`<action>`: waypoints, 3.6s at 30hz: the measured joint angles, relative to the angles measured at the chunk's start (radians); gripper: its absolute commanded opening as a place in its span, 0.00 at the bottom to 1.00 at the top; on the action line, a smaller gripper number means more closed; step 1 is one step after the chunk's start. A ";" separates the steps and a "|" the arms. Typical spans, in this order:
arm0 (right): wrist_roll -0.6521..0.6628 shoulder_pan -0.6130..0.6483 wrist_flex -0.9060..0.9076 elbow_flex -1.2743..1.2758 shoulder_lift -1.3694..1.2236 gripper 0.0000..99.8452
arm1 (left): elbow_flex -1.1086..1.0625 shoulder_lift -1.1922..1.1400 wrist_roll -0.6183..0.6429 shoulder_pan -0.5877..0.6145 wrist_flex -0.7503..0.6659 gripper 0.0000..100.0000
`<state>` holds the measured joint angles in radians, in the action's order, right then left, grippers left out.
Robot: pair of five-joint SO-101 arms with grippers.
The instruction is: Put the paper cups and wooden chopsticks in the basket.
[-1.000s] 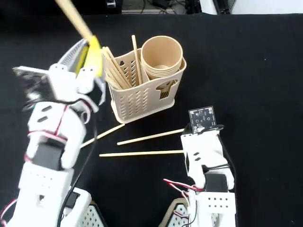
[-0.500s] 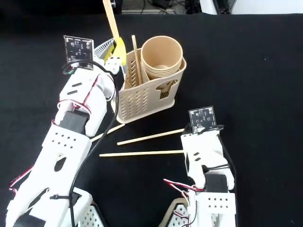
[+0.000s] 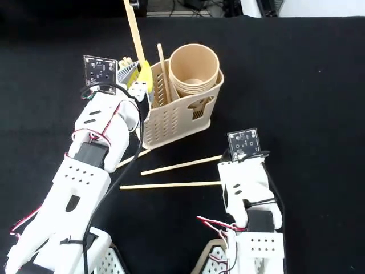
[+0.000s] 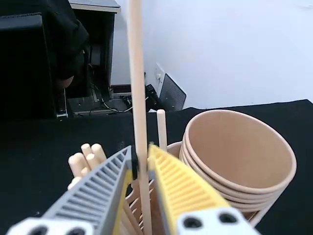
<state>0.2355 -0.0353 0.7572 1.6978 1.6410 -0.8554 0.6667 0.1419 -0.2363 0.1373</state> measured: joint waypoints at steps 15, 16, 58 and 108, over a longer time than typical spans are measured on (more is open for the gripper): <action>0.000 0.000 0.000 0.000 0.000 0.01 | -0.003 0.077 0.000 -0.003 0.055 0.15; 0.000 0.000 0.000 0.000 0.000 0.01 | -0.005 0.109 0.000 -0.005 0.100 0.15; 0.000 0.000 0.000 0.000 0.000 0.01 | -0.029 -0.446 -0.750 0.436 0.878 0.15; 0.000 0.000 0.000 0.000 0.000 0.01 | -0.143 -0.264 -0.683 -0.069 0.878 0.27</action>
<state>0.2355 -0.0353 0.7572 1.6978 1.6410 -0.9981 0.4028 -0.5409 -0.3053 1.0150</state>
